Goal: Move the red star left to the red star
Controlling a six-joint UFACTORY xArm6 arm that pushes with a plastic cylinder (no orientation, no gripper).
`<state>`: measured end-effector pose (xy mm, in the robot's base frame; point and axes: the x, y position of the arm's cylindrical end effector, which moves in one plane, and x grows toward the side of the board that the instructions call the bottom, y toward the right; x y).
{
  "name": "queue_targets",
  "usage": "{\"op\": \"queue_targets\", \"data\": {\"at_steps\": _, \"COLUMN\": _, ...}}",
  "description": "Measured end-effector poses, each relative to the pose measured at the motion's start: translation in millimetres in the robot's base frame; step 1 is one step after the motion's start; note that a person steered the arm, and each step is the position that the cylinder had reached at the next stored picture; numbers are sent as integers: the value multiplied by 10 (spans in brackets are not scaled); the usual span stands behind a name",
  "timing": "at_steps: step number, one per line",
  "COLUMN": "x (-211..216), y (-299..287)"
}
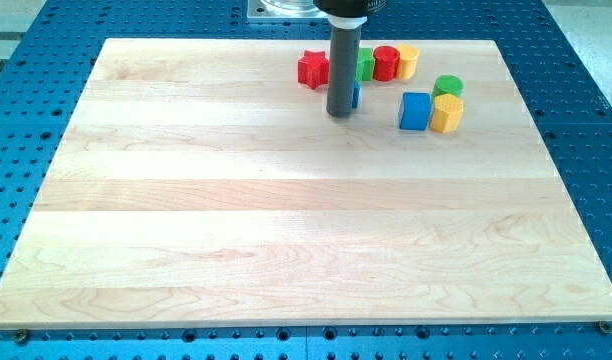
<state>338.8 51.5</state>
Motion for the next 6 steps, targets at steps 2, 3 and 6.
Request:
{"op": "queue_targets", "data": {"at_steps": 2, "x": -62, "y": -966}}
{"op": "queue_targets", "data": {"at_steps": 3, "x": -379, "y": -888}}
{"op": "queue_targets", "data": {"at_steps": 6, "x": -508, "y": -714}}
